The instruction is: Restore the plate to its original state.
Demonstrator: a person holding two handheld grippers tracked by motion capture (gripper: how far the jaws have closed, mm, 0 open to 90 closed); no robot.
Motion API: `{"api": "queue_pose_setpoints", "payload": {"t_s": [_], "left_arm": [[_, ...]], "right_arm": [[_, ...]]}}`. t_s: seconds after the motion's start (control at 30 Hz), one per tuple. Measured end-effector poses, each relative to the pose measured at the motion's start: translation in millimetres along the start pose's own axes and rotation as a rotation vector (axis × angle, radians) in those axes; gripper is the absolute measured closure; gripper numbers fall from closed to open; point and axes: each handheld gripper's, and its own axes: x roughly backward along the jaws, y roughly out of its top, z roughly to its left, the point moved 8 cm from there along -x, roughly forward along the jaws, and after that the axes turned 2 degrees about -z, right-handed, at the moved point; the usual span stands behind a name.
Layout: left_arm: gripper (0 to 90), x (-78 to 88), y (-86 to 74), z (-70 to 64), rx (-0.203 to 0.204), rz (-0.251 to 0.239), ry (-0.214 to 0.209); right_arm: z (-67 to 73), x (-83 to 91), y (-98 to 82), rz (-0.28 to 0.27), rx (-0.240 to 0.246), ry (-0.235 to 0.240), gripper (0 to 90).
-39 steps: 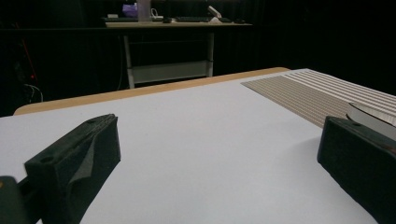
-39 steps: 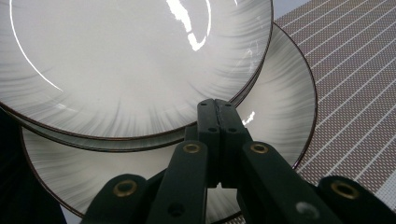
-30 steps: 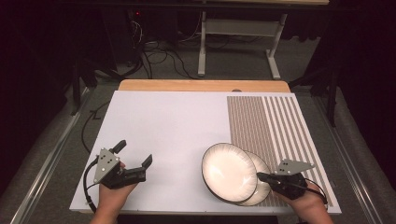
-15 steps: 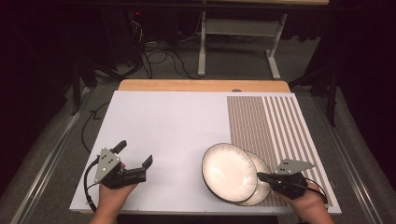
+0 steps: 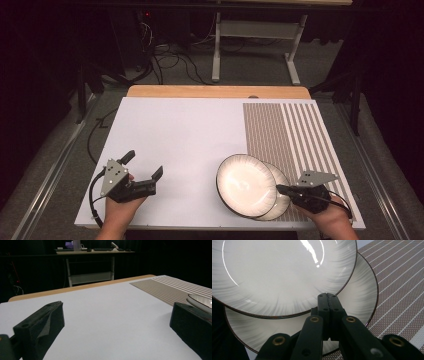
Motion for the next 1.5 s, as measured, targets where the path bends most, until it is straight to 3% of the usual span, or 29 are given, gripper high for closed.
{"api": "queue_pose_setpoints", "payload": {"t_s": [0.73,1.5], "left_arm": [[0.5,1.3,0.2,1.4,-0.003,0.001,0.001],[0.5,1.2,0.1,1.3,-0.005,0.002,0.0]], "right_arm": [[-1.2,-0.2,-0.7,-0.001,-0.016,0.015,90.0],[-8.5,7.6,-3.1,-0.013,-0.033,-0.014,90.0]]}}
